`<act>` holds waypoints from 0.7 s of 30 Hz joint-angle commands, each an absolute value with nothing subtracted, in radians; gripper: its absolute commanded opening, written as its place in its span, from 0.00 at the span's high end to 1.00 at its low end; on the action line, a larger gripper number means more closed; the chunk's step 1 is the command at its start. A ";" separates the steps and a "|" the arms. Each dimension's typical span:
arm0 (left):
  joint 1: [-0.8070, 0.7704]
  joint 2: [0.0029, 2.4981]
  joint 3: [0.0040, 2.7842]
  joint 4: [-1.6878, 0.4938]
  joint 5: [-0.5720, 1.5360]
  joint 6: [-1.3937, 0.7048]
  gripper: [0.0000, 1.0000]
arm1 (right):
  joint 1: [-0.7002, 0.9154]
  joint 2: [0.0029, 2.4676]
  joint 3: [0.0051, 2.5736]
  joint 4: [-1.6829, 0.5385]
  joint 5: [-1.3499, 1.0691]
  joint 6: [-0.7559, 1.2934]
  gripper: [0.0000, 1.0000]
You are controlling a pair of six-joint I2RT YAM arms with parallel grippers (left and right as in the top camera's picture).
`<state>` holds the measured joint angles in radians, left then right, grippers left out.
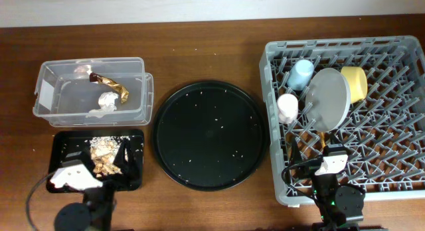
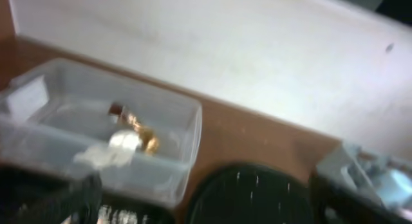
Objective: Sort waste into correct bins and load items into the dishwasher rack
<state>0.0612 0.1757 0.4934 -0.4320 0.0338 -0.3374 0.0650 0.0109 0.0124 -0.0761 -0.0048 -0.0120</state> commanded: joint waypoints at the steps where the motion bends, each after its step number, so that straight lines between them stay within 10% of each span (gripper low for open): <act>1: 0.059 0.112 0.329 -0.246 0.063 -0.344 0.00 | 0.059 0.004 0.006 -0.079 -0.007 -0.019 0.02; 21: 0.059 0.005 0.009 -0.075 0.066 -0.273 0.00 | 0.059 0.004 0.006 -0.079 -0.007 -0.019 0.02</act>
<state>0.0612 0.0147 0.0166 -0.0795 0.0559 -0.3321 0.0650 0.0109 0.0124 -0.0761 -0.0048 -0.0128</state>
